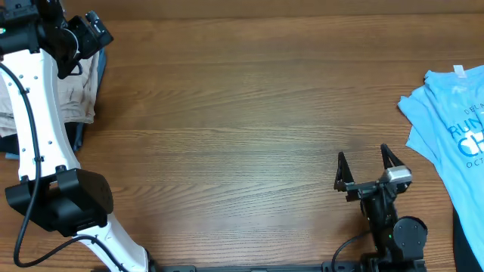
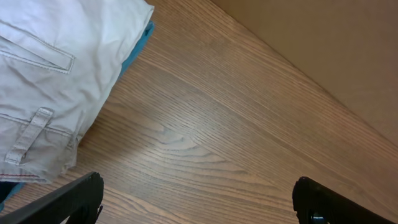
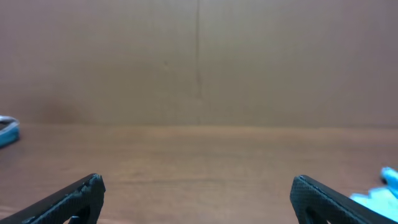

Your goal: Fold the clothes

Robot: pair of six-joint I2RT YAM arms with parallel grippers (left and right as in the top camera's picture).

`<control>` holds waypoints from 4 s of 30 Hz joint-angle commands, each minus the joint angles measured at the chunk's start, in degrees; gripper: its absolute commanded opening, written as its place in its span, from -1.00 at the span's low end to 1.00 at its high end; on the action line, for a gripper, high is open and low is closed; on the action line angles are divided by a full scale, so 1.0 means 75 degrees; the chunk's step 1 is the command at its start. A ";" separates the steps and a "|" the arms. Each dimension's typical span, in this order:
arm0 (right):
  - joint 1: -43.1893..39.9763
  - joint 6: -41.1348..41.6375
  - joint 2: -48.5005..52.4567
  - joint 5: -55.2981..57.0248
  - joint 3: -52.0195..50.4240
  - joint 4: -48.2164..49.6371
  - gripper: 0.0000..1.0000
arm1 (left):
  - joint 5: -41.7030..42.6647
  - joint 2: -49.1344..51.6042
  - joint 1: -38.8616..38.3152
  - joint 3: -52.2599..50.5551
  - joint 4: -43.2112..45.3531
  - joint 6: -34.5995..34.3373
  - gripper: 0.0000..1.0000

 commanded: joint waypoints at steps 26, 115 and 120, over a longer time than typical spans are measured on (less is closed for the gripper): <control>-0.0111 0.0000 -0.0076 0.0635 -0.0079 -0.0635 1.00 | -0.0044 -0.0335 0.0044 0.0009 0.0023 0.0009 1.00; -0.0111 0.0000 -0.0076 0.0635 -0.0079 -0.0635 1.00 | -0.1559 -1.5172 -0.1988 -1.6655 0.8446 0.3809 1.00; -0.0111 0.0000 -0.0076 0.0635 -0.0079 -0.0635 1.00 | -0.1559 -1.5172 -0.1988 -1.6655 0.8446 0.3809 1.00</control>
